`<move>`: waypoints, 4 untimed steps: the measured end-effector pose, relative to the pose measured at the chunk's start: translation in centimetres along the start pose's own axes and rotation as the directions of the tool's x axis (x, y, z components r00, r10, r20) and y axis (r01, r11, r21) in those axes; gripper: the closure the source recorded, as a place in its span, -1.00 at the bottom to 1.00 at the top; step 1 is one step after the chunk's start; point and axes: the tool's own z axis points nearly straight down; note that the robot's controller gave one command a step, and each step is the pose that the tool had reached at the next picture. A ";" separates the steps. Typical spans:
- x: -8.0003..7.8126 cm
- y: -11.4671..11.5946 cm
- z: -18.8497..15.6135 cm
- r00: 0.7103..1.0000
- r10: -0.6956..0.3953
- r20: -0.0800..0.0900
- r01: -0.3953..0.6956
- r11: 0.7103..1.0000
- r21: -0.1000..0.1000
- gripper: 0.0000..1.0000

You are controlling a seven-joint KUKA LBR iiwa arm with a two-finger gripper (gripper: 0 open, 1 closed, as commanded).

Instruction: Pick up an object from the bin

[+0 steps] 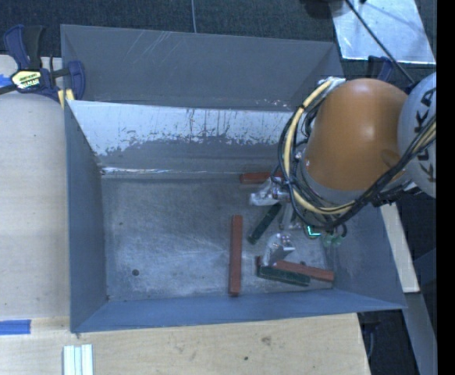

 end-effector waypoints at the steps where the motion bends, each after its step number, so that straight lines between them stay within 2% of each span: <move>1: -0.2 0.0 -0.3 1.000 0.001 0.008 -0.001 1.000 0.000 -1.00; 2: -3.6 -3.1 3.7 0.997 -0.078 0.014 0.078 0.997 0.001 -1.00; 3: -6.9 -3.8 7.4 0.990 -0.144 0.010 0.144 0.990 0.004 -1.00; 4: -7.5 -5.0 10.2 0.993 -0.114 0.008 0.114 0.993 0.000 -1.00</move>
Offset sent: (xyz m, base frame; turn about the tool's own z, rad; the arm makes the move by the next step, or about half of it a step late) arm 0.0545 -0.0523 -0.0681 -0.1213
